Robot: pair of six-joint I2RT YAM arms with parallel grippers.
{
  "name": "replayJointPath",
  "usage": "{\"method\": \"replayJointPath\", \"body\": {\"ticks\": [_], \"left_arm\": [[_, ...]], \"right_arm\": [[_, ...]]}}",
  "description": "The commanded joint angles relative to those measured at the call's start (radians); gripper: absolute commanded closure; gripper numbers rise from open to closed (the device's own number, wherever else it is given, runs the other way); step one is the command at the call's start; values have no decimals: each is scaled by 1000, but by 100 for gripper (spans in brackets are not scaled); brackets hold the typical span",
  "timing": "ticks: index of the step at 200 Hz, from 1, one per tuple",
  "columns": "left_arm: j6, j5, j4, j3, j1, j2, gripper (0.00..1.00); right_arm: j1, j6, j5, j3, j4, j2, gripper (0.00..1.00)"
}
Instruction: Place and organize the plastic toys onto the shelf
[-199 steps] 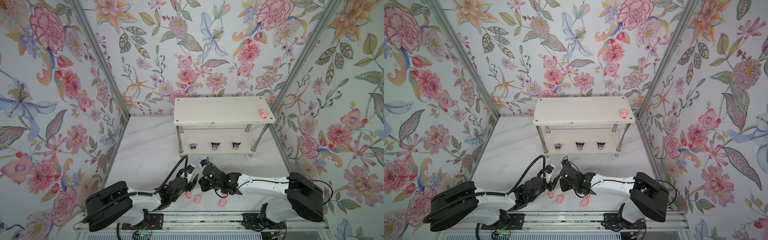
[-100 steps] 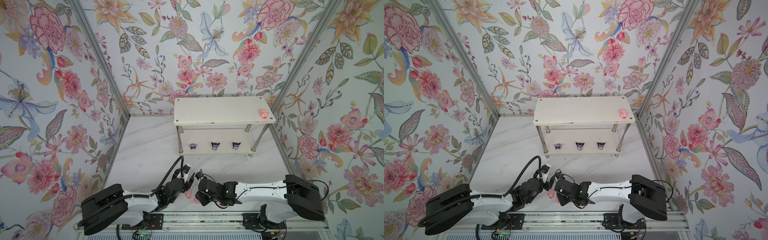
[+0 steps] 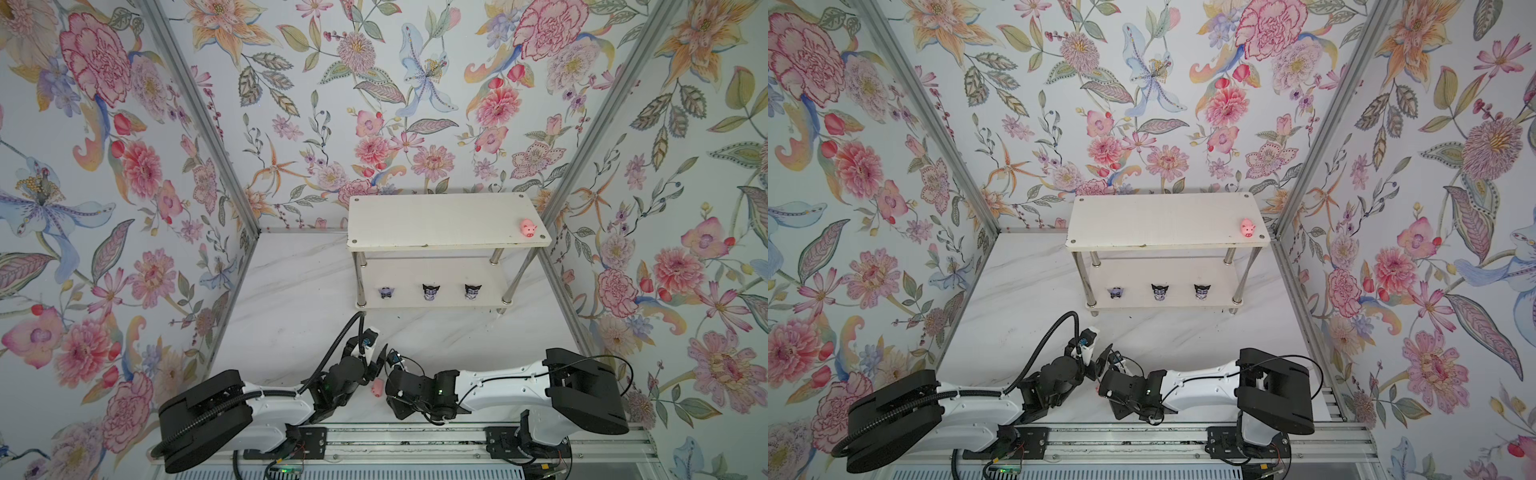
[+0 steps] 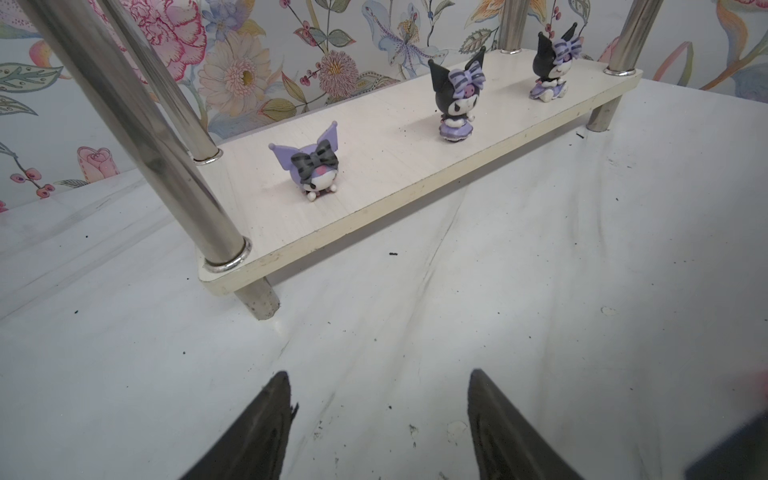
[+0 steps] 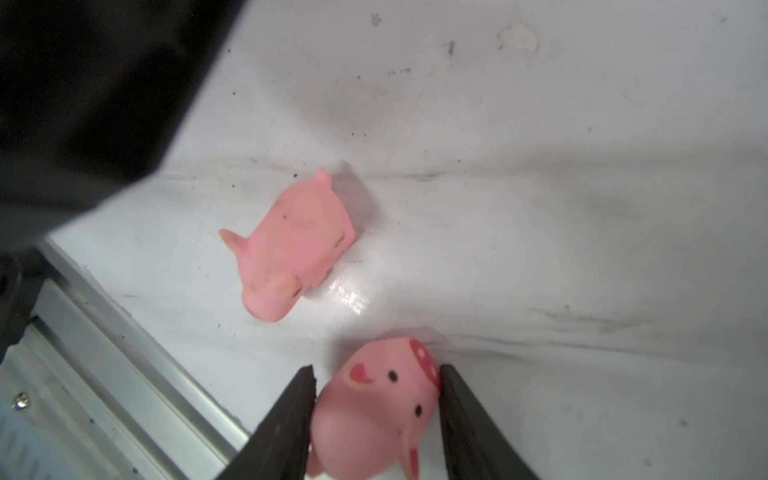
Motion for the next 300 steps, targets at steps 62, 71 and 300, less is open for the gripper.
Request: {"method": "replayJointPath", "body": {"ticks": [62, 71, 300], "left_arm": [[-6, -1, 23, -17, 13, -12, 30], [-7, 1, 24, -17, 13, -8, 31], [-7, 5, 46, -6, 15, 46, 29]], "right_arm": [[-174, 117, 103, -171, -56, -222, 75], [-193, 127, 104, -192, -54, -254, 74], [-152, 81, 60, -181, -68, -297, 100]]}}
